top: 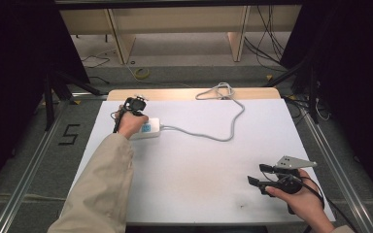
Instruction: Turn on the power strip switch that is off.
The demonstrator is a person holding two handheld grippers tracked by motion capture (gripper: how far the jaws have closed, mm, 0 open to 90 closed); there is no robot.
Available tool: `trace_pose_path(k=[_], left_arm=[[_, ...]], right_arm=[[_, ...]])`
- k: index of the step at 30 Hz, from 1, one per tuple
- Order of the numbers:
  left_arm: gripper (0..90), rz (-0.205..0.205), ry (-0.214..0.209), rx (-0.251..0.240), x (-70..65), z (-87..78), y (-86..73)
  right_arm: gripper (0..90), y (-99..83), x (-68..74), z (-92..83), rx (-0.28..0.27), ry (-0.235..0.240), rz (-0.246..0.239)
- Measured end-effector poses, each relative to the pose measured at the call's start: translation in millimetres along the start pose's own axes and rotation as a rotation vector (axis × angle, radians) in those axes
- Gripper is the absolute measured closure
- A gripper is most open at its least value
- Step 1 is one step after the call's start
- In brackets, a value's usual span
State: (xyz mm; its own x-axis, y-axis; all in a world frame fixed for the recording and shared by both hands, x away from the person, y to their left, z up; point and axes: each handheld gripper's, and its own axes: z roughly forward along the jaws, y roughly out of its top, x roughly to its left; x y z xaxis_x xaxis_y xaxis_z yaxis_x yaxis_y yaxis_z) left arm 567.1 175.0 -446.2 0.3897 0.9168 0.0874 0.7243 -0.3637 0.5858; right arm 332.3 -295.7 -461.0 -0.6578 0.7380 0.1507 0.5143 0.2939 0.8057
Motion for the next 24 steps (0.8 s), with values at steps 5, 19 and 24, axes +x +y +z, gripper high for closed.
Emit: trace_pose_path(k=[5, 19, 24], left_arm=[[89.9, 0.006, 0.002, 0.002, -2.6, 0.6, 1.1], [89.9, 0.028, 0.007, 0.055, -3.7, 2.7, 7.3], [90.0, 0.019, 0.004, 0.065, -3.5, 3.7, 8.9]], right_arm=[[29.5, 0.0, -0.3, -0.5, 0.001, 0.0, -0.001], [29.4, -0.1, -0.5, -0.7, 0.003, 0.0, 0.0], [29.4, -0.3, -2.0, -1.1, 0.004, 0.002, -0.001]])
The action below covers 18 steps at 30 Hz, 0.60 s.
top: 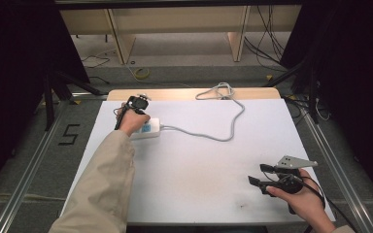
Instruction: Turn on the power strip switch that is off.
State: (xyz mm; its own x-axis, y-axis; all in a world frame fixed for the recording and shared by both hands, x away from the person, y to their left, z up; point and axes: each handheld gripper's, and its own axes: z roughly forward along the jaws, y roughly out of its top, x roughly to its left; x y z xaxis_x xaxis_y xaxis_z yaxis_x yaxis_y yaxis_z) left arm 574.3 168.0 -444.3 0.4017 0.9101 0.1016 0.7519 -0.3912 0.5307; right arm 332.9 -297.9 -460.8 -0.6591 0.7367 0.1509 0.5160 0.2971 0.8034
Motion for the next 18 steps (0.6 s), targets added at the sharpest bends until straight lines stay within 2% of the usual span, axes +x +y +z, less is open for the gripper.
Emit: trace_pose_path(k=[11, 16, 18], left_arm=[[90.0, 0.008, 0.006, 0.037, -1.2, 0.9, 5.2], [90.0, 0.024, 0.013, 0.055, -1.8, 1.2, 7.5], [90.0, 0.015, 0.005, 0.054, -0.5, 1.3, 7.5]], right_arm=[[29.4, -0.1, 0.1, -0.1, 0.002, -0.001, -0.002], [29.4, -0.2, -0.5, -0.3, 0.004, -0.001, -0.003], [29.4, -0.4, -0.7, -0.3, 0.005, -0.001, -0.002]])
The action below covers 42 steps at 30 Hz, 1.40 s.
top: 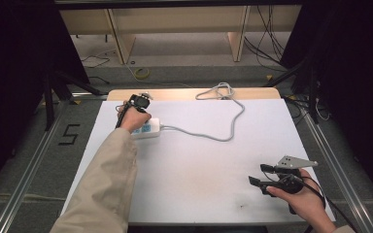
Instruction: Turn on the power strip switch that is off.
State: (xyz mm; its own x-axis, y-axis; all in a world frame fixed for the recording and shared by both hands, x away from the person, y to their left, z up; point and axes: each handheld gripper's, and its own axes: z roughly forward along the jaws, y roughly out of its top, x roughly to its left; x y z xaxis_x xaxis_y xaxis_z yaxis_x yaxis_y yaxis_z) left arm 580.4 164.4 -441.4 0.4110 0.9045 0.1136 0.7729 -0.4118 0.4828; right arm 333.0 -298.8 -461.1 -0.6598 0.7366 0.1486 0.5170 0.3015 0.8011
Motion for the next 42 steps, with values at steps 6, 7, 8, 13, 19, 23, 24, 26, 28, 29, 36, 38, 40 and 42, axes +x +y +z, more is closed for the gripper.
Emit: trace_pose_path(k=[6, 7, 8, 13, 19, 23, 24, 26, 28, 29, 36, 38, 40, 42], left_arm=[[90.0, 0.001, -0.006, 0.019, 0.8, 0.4, 2.4], [90.0, -0.002, -0.009, 0.021, 1.1, 0.6, 2.7], [90.0, -0.004, -0.012, 0.022, 1.5, 0.7, 2.9], [90.0, 0.003, -0.017, 0.025, 1.9, 1.0, 3.2], [90.0, 0.004, -0.02, 0.035, 2.5, 1.4, 4.5], [90.0, 0.023, -0.015, 0.05, 1.7, 1.4, 6.3], [90.0, 0.022, -0.015, 0.051, 1.6, 1.5, 6.4], [90.0, 0.02, -0.017, 0.048, 1.7, 2.6, 5.7], [90.0, 0.021, -0.015, 0.048, 1.2, 2.7, 6.1], [90.0, 0.02, -0.013, 0.048, 0.7, 2.8, 6.4], [90.0, 0.024, -0.007, 0.049, 0.0, 2.3, 6.0], [90.0, 0.022, -0.006, 0.049, -0.1, 2.3, 5.9], [90.0, 0.009, -0.015, 0.047, 1.4, 2.1, 5.5], [90.0, -0.009, -0.025, 0.039, 3.0, 2.2, 4.8]], right_arm=[[29.5, 0.0, -0.2, 0.5, 0.004, 0.001, 0.001], [29.5, 0.0, -0.1, 0.6, 0.004, 0.001, 0.0], [29.5, 0.0, -0.1, 0.6, 0.005, 0.002, -0.001], [29.5, -0.3, -0.3, 0.6, 0.008, 0.002, -0.002], [29.5, -0.2, -0.1, 0.5, 0.008, 0.004, -0.004], [29.5, -0.5, -0.1, 0.3, 0.011, 0.003, -0.005], [29.4, -0.6, -0.1, 0.2, 0.01, 0.004, -0.004], [29.5, -0.6, -0.2, 0.0, 0.009, 0.004, -0.007], [29.5, -0.7, -0.4, 0.0, 0.009, 0.004, -0.008], [29.4, -0.7, -0.2, -0.2, 0.011, 0.004, -0.006], [29.5, -0.3, 0.7, -1.2, 0.007, 0.002, -0.007], [29.5, -0.5, 0.7, -1.4, 0.007, 0.001, -0.009], [29.4, -0.6, 0.7, -1.4, 0.008, 0.001, -0.009], [29.5, -0.5, 0.8, -1.3, 0.008, 0.002, -0.008]])
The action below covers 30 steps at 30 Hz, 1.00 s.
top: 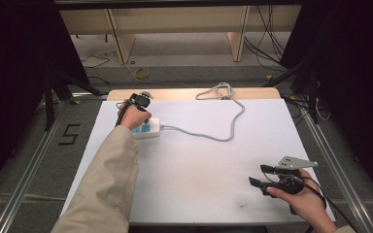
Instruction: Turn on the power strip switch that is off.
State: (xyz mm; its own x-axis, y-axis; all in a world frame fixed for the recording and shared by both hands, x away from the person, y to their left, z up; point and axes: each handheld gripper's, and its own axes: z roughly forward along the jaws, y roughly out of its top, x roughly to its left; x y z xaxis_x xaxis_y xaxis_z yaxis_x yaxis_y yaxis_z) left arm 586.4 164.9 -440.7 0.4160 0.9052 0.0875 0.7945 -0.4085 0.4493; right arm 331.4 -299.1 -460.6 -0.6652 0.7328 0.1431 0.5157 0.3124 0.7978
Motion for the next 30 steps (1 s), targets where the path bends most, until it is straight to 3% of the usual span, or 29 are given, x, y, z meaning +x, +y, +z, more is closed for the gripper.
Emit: trace_pose_path(k=[6, 16, 19, 24, 25, 30], left_arm=[[89.9, -0.028, -0.012, -0.013, 1.4, -0.3, -1.9], [89.8, -0.021, -0.011, -0.022, 1.4, -2.9, -5.0], [89.7, -0.037, -0.023, -0.034, 5.4, -3.9, -8.4], [89.2, -0.058, -0.038, -0.094, 9.4, -14.0, -10.5], [83.4, -0.055, -0.037, -0.1, 9.6, -15.9, -10.6], [81.2, -0.058, -0.045, -0.131, 10.4, -23.8, -15.0]], right_arm=[[29.5, -0.1, 0.0, 0.6, -0.001, 0.0, -0.001], [29.5, 0.1, 0.2, 0.2, 0.0, -0.002, 0.003], [29.5, 0.1, 0.0, 0.0, -0.001, -0.004, 0.005], [29.5, 0.0, 0.0, 0.8, 0.0, -0.002, 0.004], [29.5, 0.3, 0.1, 1.0, 0.001, -0.002, 0.006], [29.5, 0.6, 1.1, 0.7, -0.001, -0.002, 0.004]])
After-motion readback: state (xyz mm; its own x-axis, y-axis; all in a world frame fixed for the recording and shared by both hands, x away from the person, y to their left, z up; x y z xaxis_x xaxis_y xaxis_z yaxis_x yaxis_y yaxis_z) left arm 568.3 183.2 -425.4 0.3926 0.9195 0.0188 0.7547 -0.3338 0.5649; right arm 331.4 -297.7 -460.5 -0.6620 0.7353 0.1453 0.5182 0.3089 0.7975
